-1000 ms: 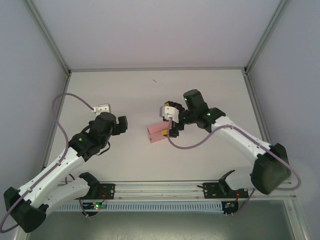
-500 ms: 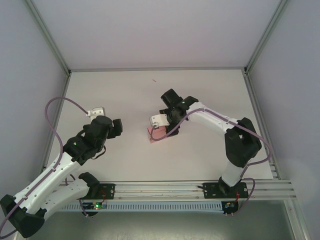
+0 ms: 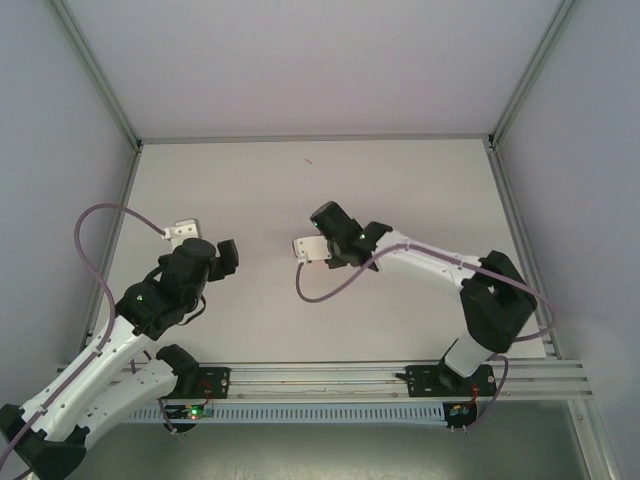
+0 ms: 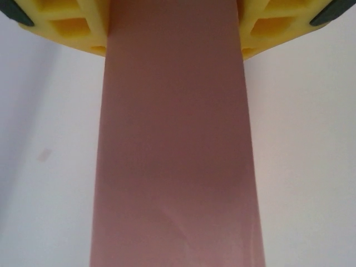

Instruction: Assemble paper box

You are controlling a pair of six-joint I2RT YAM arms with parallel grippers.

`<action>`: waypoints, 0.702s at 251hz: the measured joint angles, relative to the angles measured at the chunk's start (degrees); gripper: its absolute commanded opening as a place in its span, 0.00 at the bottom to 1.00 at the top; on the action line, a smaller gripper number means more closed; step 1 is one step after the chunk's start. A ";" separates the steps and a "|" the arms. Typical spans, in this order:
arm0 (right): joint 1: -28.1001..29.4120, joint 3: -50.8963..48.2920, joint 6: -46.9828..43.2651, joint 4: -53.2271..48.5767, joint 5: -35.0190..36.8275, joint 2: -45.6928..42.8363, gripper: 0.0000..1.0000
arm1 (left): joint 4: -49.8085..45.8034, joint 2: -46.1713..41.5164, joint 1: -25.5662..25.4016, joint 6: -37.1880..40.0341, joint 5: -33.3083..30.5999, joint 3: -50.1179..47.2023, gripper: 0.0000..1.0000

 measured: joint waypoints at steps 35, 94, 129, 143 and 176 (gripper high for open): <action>4.00 -7.41 3.19 13.57 10.91 -0.57 0.43 | -1.07 -0.07 0.00 -1.25 -2.10 -0.66 1.00; 8.66 -13.77 9.09 18.73 17.90 2.32 0.93 | -1.31 3.30 0.00 -2.34 -2.64 -0.61 1.00; 11.82 -15.61 14.49 15.04 14.08 -4.37 0.98 | -1.49 6.54 0.07 -2.51 -2.64 0.68 1.00; 12.17 -16.76 17.42 14.45 11.13 -10.49 0.98 | -1.42 8.07 0.68 -2.47 -2.58 1.46 1.00; 4.61 -18.75 28.15 16.81 3.52 -25.14 0.98 | 0.59 11.69 5.88 -1.18 -1.31 2.14 1.00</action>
